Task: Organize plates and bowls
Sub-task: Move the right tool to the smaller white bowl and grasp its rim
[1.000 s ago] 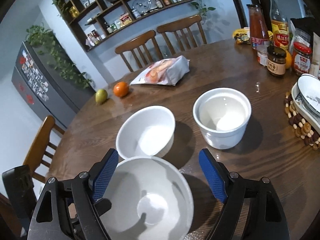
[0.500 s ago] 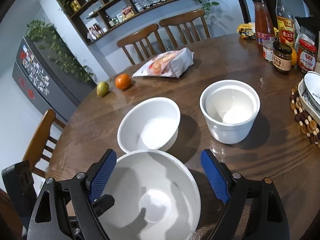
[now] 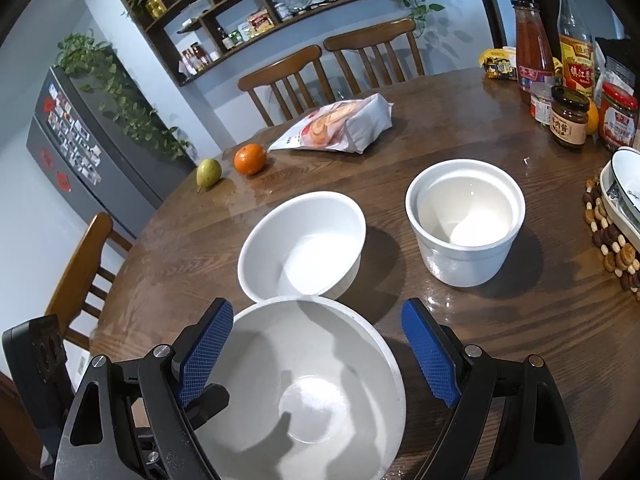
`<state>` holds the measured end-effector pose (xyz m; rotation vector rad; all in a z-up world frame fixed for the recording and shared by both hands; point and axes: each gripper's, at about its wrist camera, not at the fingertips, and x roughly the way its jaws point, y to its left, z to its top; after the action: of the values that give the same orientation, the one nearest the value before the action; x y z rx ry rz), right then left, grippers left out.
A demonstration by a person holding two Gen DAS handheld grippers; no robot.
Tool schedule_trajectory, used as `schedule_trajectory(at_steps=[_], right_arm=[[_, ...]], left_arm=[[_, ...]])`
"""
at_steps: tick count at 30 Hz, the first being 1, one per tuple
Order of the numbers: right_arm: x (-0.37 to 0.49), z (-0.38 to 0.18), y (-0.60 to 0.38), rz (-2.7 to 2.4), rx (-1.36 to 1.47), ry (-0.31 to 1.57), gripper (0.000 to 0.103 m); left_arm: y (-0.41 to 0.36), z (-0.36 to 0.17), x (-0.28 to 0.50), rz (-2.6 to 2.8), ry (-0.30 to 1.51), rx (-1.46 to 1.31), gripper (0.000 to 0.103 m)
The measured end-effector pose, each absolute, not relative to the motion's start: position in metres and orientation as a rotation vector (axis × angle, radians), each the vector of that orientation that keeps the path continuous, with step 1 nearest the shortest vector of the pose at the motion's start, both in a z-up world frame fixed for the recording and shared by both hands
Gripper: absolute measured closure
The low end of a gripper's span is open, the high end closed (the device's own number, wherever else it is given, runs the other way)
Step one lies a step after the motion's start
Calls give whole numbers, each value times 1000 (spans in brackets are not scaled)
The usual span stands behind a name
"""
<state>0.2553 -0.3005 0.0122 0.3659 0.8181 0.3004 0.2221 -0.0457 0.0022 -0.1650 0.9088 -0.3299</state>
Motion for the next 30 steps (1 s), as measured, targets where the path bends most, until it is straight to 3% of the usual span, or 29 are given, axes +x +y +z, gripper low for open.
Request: schedule_trajectory(at_steps=[8, 14, 18, 25, 30], right_arm=[[257, 13, -309, 310, 384, 799, 16], [257, 19, -317, 330, 414, 781, 16], [250, 38, -321, 331, 358, 698, 16], [274, 93, -323, 387, 358, 772, 16], [301, 124, -311, 427, 342, 793, 16]], left_arm=[[-40, 2, 229, -352, 939, -223, 17], [-38, 33, 236, -315, 907, -233, 17], [-42, 65, 239, -291, 834, -187, 17], [-49, 105, 262, -303, 781, -174, 17], [-50, 106, 288, -328, 797, -235, 17]])
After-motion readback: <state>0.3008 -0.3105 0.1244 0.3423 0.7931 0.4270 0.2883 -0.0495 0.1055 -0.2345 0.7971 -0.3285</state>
